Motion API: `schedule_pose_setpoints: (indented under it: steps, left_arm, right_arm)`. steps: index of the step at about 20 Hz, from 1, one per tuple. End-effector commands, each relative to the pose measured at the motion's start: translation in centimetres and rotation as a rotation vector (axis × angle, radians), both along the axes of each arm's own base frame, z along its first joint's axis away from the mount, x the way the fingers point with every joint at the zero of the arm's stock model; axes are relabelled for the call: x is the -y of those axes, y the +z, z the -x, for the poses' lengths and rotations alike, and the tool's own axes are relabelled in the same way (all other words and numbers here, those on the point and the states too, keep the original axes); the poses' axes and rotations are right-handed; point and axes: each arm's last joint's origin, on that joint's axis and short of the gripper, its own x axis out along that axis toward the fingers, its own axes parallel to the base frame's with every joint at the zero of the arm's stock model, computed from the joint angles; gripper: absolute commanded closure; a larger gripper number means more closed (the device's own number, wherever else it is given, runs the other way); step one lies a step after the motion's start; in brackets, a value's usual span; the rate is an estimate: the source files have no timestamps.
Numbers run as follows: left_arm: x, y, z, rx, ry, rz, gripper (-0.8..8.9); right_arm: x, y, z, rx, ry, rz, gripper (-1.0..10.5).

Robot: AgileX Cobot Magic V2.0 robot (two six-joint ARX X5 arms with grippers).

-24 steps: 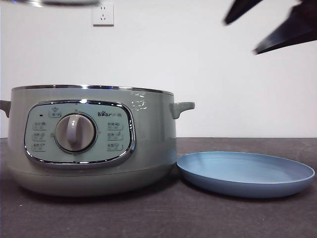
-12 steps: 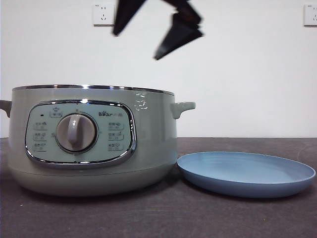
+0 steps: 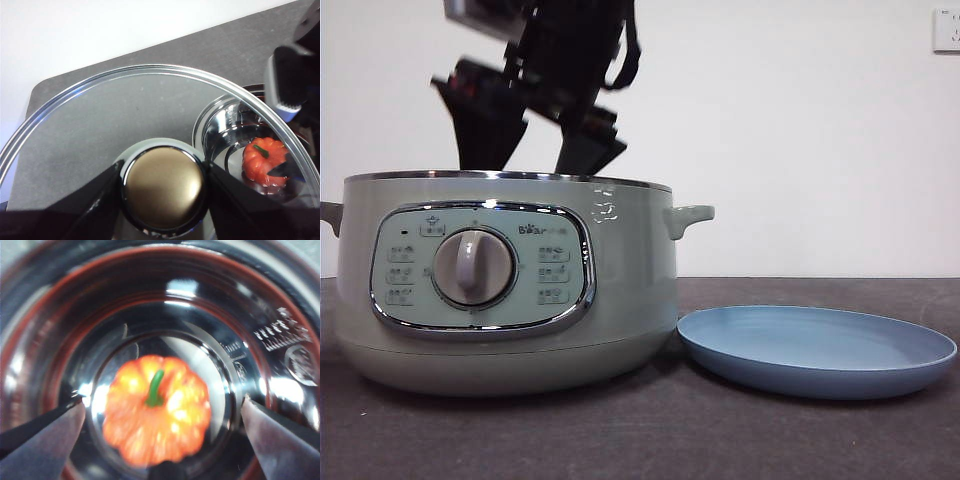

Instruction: Take the pumpkin out from the steamer,put the pumpkin in the blue plate,close the lid

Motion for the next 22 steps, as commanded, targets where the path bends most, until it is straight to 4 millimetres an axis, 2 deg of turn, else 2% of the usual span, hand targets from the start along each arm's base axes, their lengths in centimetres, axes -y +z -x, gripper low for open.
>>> schedule_pose_setpoints:
  steps: [1, 3, 4, 5, 7, 9, 11, 13, 15, 18, 20, 22]
  left_arm:
    - [-0.2, 0.8, 0.3, 0.057, 0.006, 0.028, 8.22]
    - [-0.2, 0.8, 0.3, 0.057, 0.006, 0.028, 8.22]
    - [-0.2, 0.8, 0.3, 0.057, 0.006, 0.027, 8.22]
    - [-0.2, 0.8, 0.3, 0.056, 0.006, 0.027, 8.22]
    - [-0.2, 0.8, 0.3, 0.056, 0.006, 0.027, 8.22]
    - [-0.2, 0.8, 0.3, 0.057, 0.006, 0.028, 8.22]
    - [-0.2, 0.8, 0.3, 0.057, 0.006, 0.027, 8.22]
    - [-0.2, 0.8, 0.3, 0.057, 0.005, 0.027, 8.22]
    - [-0.1, 0.8, 0.2, 0.062, 0.005, 0.030, 8.22]
    - [-0.1, 1.0, 0.2, 0.083, 0.005, 0.041, 8.22]
    - [-0.1, 1.2, 0.1, 0.101, 0.004, 0.052, 8.22]
    - [0.0, 1.3, 0.1, 0.108, 0.003, 0.057, 8.22]
  right_arm:
    - [-0.8, -2.5, -0.6, -0.029, 0.010, 0.039, 3.8]
    - [-1.3, -4.2, -1.0, -0.049, 0.011, 0.057, 3.8]
    - [-1.3, -4.4, -1.0, -0.053, 0.010, 0.063, 3.9]
    - [-1.4, -4.4, -0.9, -0.049, 0.012, 0.062, 4.9]
    - [-1.5, -4.0, -0.7, -0.040, 0.011, 0.056, 9.7]
    - [-1.1, -2.8, -0.5, -0.030, -0.001, 0.033, 9.5]
    - [-0.1, -0.6, 0.0, -0.020, -0.019, 0.012, 9.5]
    - [2.3, 2.2, 0.6, -0.039, -0.047, 0.030, 9.5]
    - [6.4, 4.9, 0.9, -0.122, -0.174, 0.072, 9.5]
    - [13.8, 8.6, 0.8, -0.243, -0.510, 0.060, 9.5]
    - [17.4, 9.9, 1.6, -0.202, -0.631, 0.055, 9.6]
    - [20.1, 9.5, 3.0, -0.145, -0.739, 0.063, 9.5]
